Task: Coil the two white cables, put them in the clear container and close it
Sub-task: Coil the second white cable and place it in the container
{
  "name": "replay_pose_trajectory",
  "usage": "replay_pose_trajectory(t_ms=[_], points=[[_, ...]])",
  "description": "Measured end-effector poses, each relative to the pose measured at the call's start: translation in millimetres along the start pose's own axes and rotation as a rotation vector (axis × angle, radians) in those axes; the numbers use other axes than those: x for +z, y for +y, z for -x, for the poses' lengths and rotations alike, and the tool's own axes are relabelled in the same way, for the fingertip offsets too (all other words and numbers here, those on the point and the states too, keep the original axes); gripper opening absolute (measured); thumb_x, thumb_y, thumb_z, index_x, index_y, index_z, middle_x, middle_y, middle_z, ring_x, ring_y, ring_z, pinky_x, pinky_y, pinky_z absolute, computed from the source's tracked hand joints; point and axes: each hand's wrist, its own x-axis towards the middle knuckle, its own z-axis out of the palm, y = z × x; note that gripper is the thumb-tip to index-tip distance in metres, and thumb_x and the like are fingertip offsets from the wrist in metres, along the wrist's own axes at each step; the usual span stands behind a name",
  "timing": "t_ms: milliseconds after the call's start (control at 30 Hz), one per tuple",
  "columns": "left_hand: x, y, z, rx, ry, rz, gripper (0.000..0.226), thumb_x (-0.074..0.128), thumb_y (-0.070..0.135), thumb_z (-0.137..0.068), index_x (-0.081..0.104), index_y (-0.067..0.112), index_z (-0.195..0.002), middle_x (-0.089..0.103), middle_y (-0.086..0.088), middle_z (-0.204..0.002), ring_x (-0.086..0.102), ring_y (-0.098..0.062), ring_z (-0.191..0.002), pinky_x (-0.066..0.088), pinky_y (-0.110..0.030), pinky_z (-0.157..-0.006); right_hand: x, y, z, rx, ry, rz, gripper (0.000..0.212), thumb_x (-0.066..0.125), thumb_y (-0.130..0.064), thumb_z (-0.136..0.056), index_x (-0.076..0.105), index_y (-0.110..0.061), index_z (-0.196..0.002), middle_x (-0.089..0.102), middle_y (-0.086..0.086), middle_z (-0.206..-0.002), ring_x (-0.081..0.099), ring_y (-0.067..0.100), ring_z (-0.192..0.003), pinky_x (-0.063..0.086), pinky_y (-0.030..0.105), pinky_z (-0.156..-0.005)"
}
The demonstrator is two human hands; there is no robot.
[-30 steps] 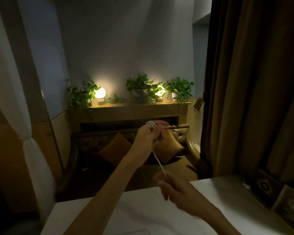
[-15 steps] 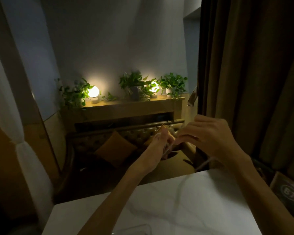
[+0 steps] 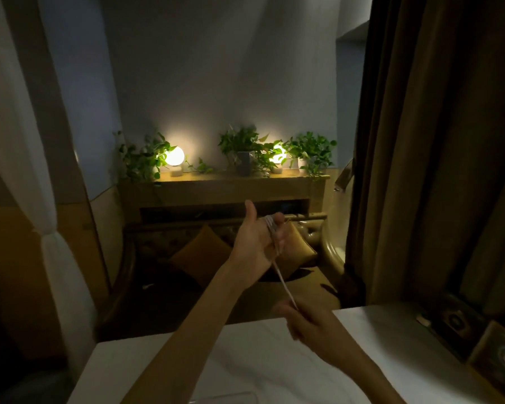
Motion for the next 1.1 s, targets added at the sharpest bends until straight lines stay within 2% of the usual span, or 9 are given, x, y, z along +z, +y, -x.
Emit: replay_pose_trajectory(t_ms=[133, 267, 400, 533, 667, 767, 833, 933, 1100], points=[[-37, -25, -6, -0.169, 0.122, -0.313, 0.077, 0.015, 0.067, -0.089, 0.058, 0.004, -0.093, 0.061, -0.005, -0.061, 0.057, -0.015, -0.06, 0.045, -0.033, -0.072, -36, -7, 7, -0.143, 0.063, 0.504, 0.017, 0.045, -0.033, -0.094, 0.059, -0.042, -0.096, 0.056, -0.021, -0.074, 0.054, -0.01, -0.067, 0.041, 0.01, -0.062], [-17, -63, 21, -0.384, -0.111, -0.452, 0.084, 0.014, 0.074, -0.085, 0.061, 0.012, -0.117, 0.064, -0.009, -0.099, 0.061, -0.017, -0.084, 0.047, -0.038, -0.094, -81, -12, -26, -0.275, 0.247, 0.925, 0.019, 0.061, -0.035, -0.087, 0.069, -0.032, -0.104, 0.069, -0.012, -0.096, 0.064, 0.005, -0.085, 0.046, 0.016, -0.074], [3, -52, 38, -0.393, -0.283, -0.199, 0.076, 0.018, 0.077, -0.079, 0.054, 0.01, -0.081, 0.05, -0.003, -0.062, 0.046, -0.015, -0.058, 0.046, -0.028, -0.061, -86, -8, -51, -0.404, 0.175, 0.333, 0.011, 0.062, -0.026, -0.088, 0.072, -0.023, -0.087, 0.067, -0.018, -0.086, 0.066, 0.003, -0.078, 0.051, 0.016, -0.068], [-1, -33, 32, -0.344, -0.316, 0.06, 0.084, 0.016, 0.079, -0.08, 0.055, 0.006, -0.086, 0.05, -0.005, -0.061, 0.049, -0.016, -0.056, 0.05, -0.029, -0.062, -32, 6, -40, -0.024, 0.108, -0.294, 0.034, 0.043, -0.017, -0.1, 0.069, -0.023, -0.079, 0.067, -0.001, -0.071, 0.064, 0.015, -0.066, 0.054, 0.028, -0.06], [-15, -20, 20, -0.214, -0.169, 0.289, 0.083, 0.022, 0.075, -0.085, 0.063, 0.003, -0.095, 0.057, -0.006, -0.069, 0.052, -0.017, -0.06, 0.05, -0.031, -0.065, -8, -5, -16, 0.117, 0.063, -0.446, 0.035, 0.048, -0.04, -0.092, 0.063, -0.032, -0.062, 0.048, -0.004, -0.05, 0.037, 0.01, -0.04, 0.03, 0.019, -0.04], [-18, -15, 13, -0.096, 0.052, 0.37, 0.072, 0.024, 0.065, -0.093, 0.065, 0.007, -0.105, 0.069, -0.011, -0.075, 0.064, -0.011, -0.068, 0.051, -0.024, -0.088, -13, -11, -4, 0.174, -0.139, -0.329, 0.009, 0.054, -0.03, -0.093, 0.06, -0.032, -0.099, 0.057, -0.002, -0.054, 0.045, 0.009, -0.04, 0.039, 0.025, -0.041], [-24, -12, 5, -0.008, 0.159, 0.362, 0.06, 0.025, 0.063, -0.093, 0.056, 0.014, -0.111, 0.069, -0.002, -0.081, 0.061, 0.001, -0.078, 0.039, -0.022, -0.1, -14, -17, 6, 0.199, -0.195, -0.218, 0.023, 0.053, -0.028, -0.094, 0.051, -0.036, -0.116, 0.061, -0.002, -0.057, 0.048, 0.006, -0.041, 0.041, 0.022, -0.042], [-33, -17, -3, -0.035, 0.204, 0.125, 0.069, 0.022, 0.066, -0.091, 0.056, 0.007, -0.096, 0.061, -0.005, -0.064, 0.057, -0.014, -0.059, 0.042, -0.033, -0.073, -18, -29, 19, 0.115, -0.199, 0.142, 0.041, 0.052, -0.031, -0.096, 0.041, -0.038, -0.134, 0.063, -0.009, -0.065, 0.055, -0.002, -0.051, 0.046, 0.014, -0.056], [-32, -40, -9, -0.167, 0.22, 0.008, 0.079, 0.026, 0.073, -0.084, 0.056, 0.001, -0.101, 0.056, -0.009, -0.066, 0.05, -0.019, -0.061, 0.043, -0.031, -0.066, -31, -50, 25, 0.03, -0.242, 0.466, 0.033, 0.05, -0.031, -0.097, 0.05, -0.033, -0.129, 0.054, -0.02, -0.073, 0.055, -0.008, -0.066, 0.048, 0.012, -0.068]])
